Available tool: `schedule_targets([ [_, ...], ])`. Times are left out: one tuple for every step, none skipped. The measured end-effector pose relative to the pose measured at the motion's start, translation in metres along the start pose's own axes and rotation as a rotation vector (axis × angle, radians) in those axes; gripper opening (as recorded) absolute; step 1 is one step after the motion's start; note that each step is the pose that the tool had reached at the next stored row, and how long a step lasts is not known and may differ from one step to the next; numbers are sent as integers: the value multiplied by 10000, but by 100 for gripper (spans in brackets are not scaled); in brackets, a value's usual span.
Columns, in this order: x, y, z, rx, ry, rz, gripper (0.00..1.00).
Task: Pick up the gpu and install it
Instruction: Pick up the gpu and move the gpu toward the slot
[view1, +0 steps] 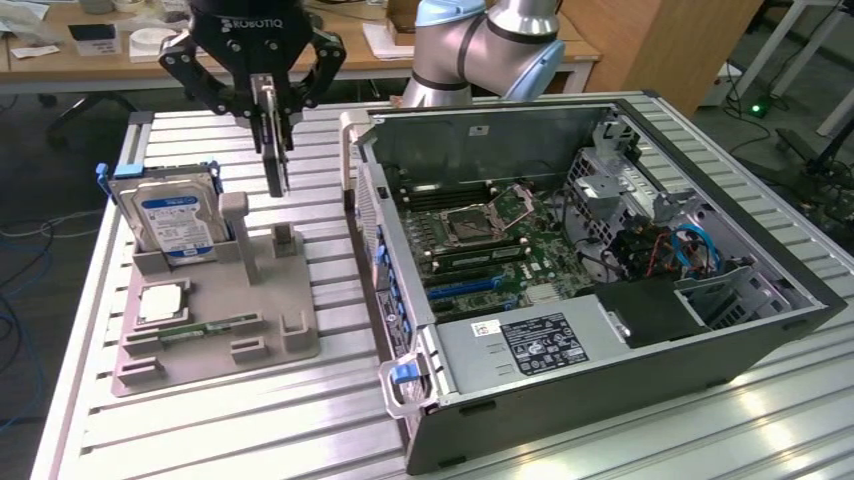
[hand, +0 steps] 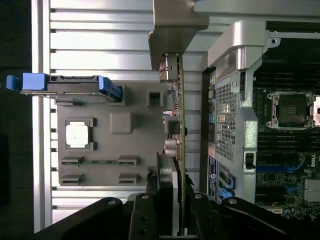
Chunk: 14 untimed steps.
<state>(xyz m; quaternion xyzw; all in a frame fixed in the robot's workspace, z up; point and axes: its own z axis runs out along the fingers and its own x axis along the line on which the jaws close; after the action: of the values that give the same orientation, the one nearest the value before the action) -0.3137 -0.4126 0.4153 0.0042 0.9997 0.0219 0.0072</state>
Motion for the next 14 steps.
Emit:
schedule_targets([
  [-18, 0, 0, 0, 0, 0, 28],
  [-34, 0, 0, 0, 0, 0, 28],
  [-51, 0, 1, -1, 0, 0, 28],
  [-64, 0, 2, -1, -1, -1, 28],
  [-78, 1, 2, 0, -1, 0, 28],
  [-91, 1, 2, -1, 0, 0, 28],
  [-104, 1, 2, 0, 0, -1, 28],
  [-115, 1, 2, 0, -1, -1, 28],
  [-126, 1, 3, -1, -1, 1, 28],
  [-136, 1, 3, -1, -1, 1, 28],
  [-172, 1, 3, 0, 0, 0, 28],
  [-219, 2, 4, 0, 0, 0, 28],
  [-228, 2, 5, 0, 0, 0, 28],
  [-239, 2, 4, 1, 1, 0, 28],
])
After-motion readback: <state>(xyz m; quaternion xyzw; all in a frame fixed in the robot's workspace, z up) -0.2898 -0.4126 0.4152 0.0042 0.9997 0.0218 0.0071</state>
